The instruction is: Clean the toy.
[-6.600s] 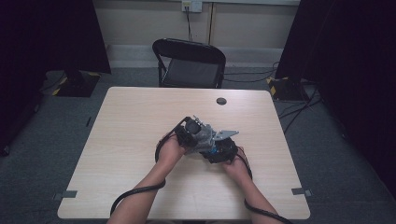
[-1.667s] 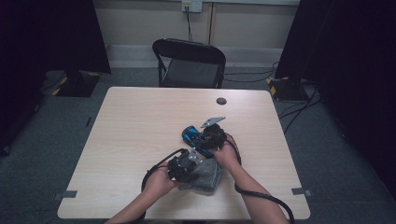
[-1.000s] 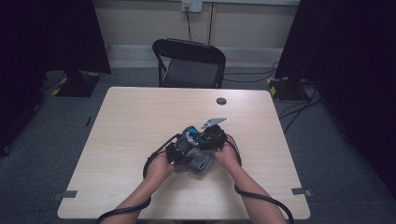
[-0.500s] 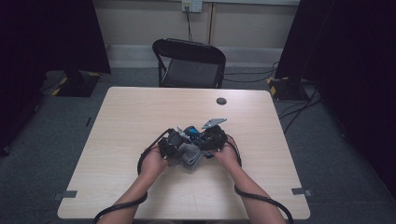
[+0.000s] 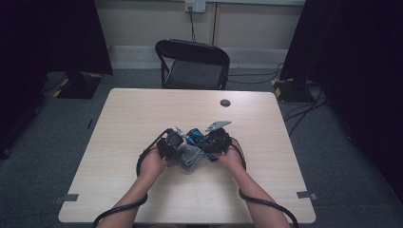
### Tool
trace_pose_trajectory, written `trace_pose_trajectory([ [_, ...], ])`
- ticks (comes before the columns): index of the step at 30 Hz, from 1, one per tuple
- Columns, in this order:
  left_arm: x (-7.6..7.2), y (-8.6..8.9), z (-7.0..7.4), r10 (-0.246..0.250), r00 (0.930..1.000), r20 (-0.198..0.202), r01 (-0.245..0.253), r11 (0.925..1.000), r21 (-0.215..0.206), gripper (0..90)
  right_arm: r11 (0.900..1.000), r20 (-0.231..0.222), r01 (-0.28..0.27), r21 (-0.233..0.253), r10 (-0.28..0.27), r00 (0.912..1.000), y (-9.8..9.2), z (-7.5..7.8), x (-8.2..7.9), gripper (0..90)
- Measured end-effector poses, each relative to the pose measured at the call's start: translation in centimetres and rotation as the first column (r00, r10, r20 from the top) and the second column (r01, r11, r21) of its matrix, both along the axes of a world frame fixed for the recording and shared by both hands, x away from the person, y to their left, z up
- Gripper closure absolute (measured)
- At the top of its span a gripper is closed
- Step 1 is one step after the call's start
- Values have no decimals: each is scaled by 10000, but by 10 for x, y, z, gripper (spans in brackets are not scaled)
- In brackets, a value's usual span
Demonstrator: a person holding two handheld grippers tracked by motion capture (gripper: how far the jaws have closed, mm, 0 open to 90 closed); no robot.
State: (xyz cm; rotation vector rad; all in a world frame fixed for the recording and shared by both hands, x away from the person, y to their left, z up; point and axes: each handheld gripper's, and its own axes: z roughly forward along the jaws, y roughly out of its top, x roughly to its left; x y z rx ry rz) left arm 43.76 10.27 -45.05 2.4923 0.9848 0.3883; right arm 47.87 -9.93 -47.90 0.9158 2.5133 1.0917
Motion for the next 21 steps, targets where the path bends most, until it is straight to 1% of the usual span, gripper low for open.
trace_pose_trajectory([
  [2,1,1,0,93,10000,17,-93,10000,17,756,10000,-11,-11,-28,11,10000,0,0,0,434],
  [4,1,4,0,193,9998,1,-193,9998,-54,756,10000,0,-20,-29,20,10000,0,0,0,434],
  [10,3,10,1,344,9994,12,-344,9994,-66,757,10000,12,-5,18,5,10000,-1,0,-1,434],
  [14,5,12,1,419,9991,47,-419,9991,-31,757,10000,24,9,12,-9,10000,-1,0,-1,434],
  [16,5,14,1,473,9988,109,-474,9988,101,757,10000,39,16,25,-16,10000,-2,0,-2,434],
  [18,6,17,1,542,9985,29,-542,9985,-39,757,10000,2,28,72,-28,10000,-2,-1,-2,434],
  [21,6,18,1,578,9983,36,-578,9983,5,756,9999,19,26,121,-26,10000,-3,-1,-2,435],
])
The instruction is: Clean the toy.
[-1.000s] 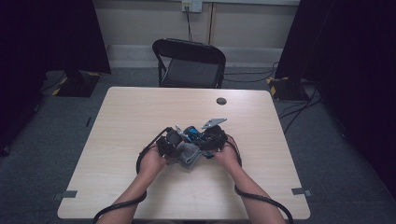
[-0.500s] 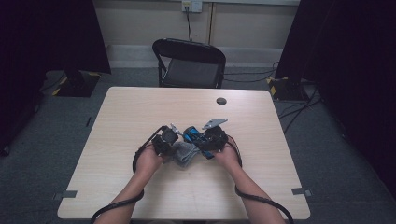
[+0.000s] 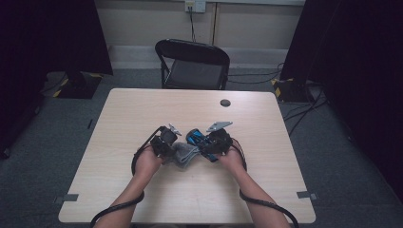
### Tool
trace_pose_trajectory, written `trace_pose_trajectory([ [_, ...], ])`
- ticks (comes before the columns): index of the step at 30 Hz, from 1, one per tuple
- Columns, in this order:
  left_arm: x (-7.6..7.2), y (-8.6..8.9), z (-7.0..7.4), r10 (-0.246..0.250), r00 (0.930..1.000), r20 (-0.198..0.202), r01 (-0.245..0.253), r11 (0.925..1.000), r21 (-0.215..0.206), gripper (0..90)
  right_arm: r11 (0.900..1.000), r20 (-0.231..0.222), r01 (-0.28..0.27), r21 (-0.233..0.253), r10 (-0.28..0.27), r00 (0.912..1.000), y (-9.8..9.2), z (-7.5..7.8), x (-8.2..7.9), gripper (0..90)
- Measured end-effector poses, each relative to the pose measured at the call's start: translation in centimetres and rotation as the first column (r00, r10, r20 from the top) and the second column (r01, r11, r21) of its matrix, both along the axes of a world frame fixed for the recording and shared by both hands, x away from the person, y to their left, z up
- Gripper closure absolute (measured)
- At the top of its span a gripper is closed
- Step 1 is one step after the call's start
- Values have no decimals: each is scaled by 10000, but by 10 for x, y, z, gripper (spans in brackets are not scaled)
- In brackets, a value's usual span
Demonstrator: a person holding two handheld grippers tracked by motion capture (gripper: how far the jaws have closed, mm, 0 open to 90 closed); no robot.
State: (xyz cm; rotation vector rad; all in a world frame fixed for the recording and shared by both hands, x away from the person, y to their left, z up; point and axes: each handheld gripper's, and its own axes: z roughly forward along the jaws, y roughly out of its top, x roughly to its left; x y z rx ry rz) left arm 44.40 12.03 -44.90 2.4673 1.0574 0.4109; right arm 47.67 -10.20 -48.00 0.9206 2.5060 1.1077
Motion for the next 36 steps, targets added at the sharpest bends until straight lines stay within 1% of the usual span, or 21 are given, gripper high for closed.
trace_pose_trajectory([
  [5,1,0,1,36,10000,78,-36,10000,80,756,10000,-11,12,-30,-12,10000,0,0,-1,435],
  [7,1,2,2,74,10000,35,-74,10000,16,757,10000,1,7,10,-7,10000,-1,0,0,435],
  [9,2,4,2,95,10000,8,-95,9999,57,757,10000,7,23,36,-23,10000,-1,0,-1,436],
  [10,2,4,1,189,9998,43,-190,9997,151,757,10000,10,29,37,-29,10000,-1,0,-1,435],
  [11,2,5,1,309,9994,165,-317,9985,448,758,10000,0,21,16,-21,10000,-1,0,-1,435],
  [12,4,11,1,436,9990,53,-437,9988,241,758,10000,-8,16,16,-16,10000,-1,0,-1,435],
  [13,5,16,1,524,9986,-97,-526,9984,-217,758,10000,-23,-14,17,14,10000,-2,0,-1,434],
  [14,5,16,1,524,9986,-97,-526,9984,-217,758,10000,-23,-14,17,14,10000,-2,0,-1,434],
  [15,7,21,3,605,9981,-115,-608,9978,-282,758,10000,-3,-32,85,32,10000,-3,-1,-1,434],
  [18,9,23,3,668,9976,-160,-674,9971,-357,757,9999,32,-11,119,11,10000,-4,-1,-2,434],
  [19,10,22,3,622,9980,-120,-624,9978,-212,758,9999,30,1,107,-1,10000,-3,-1,-2,434],
  [26,16,22,-1,889,9960,-100,-890,9960,-72,757,10000,30,-16,44,16,10000,-3,0,-2,433],
  [33,23,36,-1,1384,9903,-72,-1385,9904,-11,758,10000,12,-17,52,17,10000,-3,0,-2,434],
  [36,24,41,-1,1540,9880,-79,-1540,9880,-72,758,10000,25,-17,79,16,10000,-3,-1,-2,434],
])
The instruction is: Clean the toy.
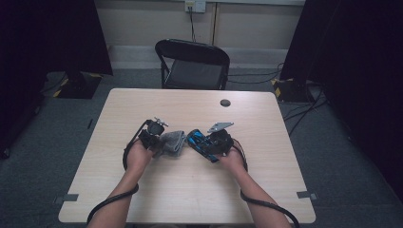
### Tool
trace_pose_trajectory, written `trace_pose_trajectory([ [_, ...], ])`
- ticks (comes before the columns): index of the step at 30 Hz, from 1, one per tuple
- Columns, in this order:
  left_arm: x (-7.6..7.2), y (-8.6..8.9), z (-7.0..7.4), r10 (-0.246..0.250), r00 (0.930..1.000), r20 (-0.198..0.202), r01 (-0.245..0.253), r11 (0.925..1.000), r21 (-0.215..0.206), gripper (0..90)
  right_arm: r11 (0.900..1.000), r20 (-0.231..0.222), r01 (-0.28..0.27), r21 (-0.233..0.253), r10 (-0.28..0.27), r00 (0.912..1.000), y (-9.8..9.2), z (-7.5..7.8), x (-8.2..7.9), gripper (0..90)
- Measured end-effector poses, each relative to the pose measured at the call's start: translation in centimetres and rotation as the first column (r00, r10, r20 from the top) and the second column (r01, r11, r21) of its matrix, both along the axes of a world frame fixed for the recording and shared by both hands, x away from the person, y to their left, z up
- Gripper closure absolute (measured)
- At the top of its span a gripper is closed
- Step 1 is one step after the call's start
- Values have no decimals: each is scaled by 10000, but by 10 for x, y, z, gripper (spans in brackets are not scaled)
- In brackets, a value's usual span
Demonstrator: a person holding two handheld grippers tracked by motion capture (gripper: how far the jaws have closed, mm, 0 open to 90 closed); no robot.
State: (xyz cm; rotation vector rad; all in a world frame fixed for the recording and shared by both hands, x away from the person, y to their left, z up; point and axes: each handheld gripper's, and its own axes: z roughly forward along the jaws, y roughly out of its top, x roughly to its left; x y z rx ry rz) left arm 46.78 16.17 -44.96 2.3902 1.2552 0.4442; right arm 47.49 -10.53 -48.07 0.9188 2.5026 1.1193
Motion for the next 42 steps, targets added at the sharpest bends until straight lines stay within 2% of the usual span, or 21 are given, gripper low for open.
trace_pose_trajectory([
  [5,0,11,1,404,9991,103,-402,9991,-148,758,10000,-9,12,-35,-12,10000,0,0,0,433],
  [11,-7,19,5,379,9992,91,-374,9978,-539,758,10000,-19,6,-55,-6,10000,0,1,0,434],
  [12,-9,20,5,327,9994,83,-322,9978,-582,758,10000,-44,10,-51,-10,10000,0,1,0,434],
  [13,-14,22,5,267,9996,78,-260,9963,-817,758,10000,-59,14,-78,-14,10000,0,1,0,434],
  [20,-29,19,8,-236,9996,152,250,9948,-985,758,9999,-95,10,-170,-11,10000,1,2,0,434],
  [21,-36,16,10,-440,9989,183,458,9920,-1177,757,9999,-94,3,-162,-5,10000,1,2,0,434],
  [24,-44,10,11,-703,9973,191,722,9888,-1306,757,9998,-127,15,-192,-17,9999,1,2,0,434],
  [28,-56,1,12,-1232,9922,182,1245,9852,-1179,757,9998,-157,15,-222,-19,9999,1,3,0,434],
  [29,-60,-2,13,-1326,9911,145,1334,9820,-1336,757,9998,-180,21,-199,-25,9998,0,2,0,434],
  [35,-74,-19,13,-1993,9799,107,1991,9721,-1243,756,9999,-262,34,-143,-38,9996,-2,3,0,434],
  [40,-86,-40,5,-2622,9650,-70,2585,9553,-1438,756,9998,-278,46,-191,-51,9996,-3,3,-2,433],
  [42,-90,-50,4,-2915,9565,-130,2867,9471,-1443,756,9998,-293,26,-208,-32,9996,-3,3,-2,433],
])
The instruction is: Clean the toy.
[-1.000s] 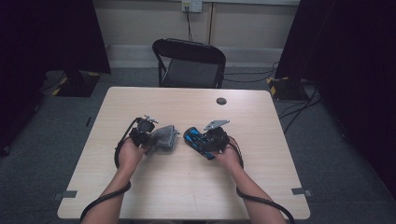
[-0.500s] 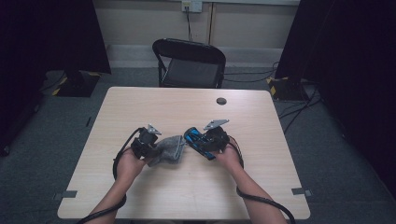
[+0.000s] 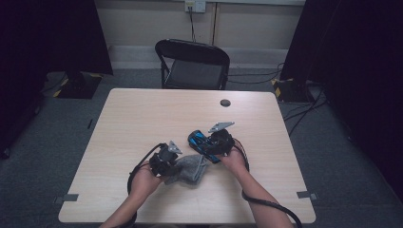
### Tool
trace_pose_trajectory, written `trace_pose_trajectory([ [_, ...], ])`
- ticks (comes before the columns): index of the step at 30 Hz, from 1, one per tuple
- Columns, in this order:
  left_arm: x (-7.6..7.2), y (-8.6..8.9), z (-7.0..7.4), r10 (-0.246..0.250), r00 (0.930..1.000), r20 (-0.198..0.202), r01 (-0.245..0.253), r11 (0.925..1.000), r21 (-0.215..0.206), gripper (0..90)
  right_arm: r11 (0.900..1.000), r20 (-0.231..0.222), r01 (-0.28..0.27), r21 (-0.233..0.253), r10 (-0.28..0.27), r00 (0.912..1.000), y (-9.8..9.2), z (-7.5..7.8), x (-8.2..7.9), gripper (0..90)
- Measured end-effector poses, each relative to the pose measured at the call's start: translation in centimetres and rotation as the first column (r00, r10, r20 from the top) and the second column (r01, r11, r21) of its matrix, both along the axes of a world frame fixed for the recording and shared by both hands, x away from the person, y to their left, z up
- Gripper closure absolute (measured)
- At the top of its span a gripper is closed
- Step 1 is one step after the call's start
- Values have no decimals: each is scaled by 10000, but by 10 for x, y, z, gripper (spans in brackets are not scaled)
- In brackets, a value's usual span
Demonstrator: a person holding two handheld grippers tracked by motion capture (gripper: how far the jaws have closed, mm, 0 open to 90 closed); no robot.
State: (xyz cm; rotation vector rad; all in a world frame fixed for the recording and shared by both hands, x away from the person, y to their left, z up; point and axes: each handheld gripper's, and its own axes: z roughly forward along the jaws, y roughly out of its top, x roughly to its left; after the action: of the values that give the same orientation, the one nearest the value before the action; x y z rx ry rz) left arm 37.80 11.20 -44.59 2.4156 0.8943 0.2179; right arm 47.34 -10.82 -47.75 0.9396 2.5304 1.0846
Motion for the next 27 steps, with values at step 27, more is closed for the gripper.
trace_pose_trajectory([
  [27,-7,-60,-13,-1724,9846,-291,1727,9849,78,753,10000,128,-34,79,33,9999,-1,-1,-1,432],
])
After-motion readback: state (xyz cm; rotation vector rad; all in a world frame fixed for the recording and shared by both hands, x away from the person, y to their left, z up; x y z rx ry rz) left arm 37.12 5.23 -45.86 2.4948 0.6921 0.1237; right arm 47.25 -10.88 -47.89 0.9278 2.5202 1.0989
